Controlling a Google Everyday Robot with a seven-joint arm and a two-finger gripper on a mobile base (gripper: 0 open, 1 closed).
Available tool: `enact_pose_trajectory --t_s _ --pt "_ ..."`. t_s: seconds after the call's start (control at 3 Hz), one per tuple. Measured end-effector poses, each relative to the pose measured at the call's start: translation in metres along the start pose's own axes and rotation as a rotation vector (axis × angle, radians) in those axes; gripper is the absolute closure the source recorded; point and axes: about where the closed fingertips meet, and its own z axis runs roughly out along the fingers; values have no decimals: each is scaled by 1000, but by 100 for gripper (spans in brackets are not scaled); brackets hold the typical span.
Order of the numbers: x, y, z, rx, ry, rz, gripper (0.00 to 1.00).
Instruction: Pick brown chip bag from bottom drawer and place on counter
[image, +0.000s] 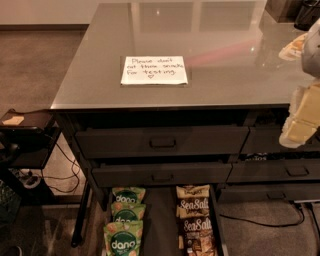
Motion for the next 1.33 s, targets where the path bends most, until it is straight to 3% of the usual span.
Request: enact_pose_trajectory --t_s 0.33,0.67,1.0,1.33 --pt "0 0 0 0 0 0 0" --pt "-5 13 24 -44 -81 28 0" --pt "-24 45 69 -94 -205 62 0" --pt "-52 95 146 -163 -349 81 0"
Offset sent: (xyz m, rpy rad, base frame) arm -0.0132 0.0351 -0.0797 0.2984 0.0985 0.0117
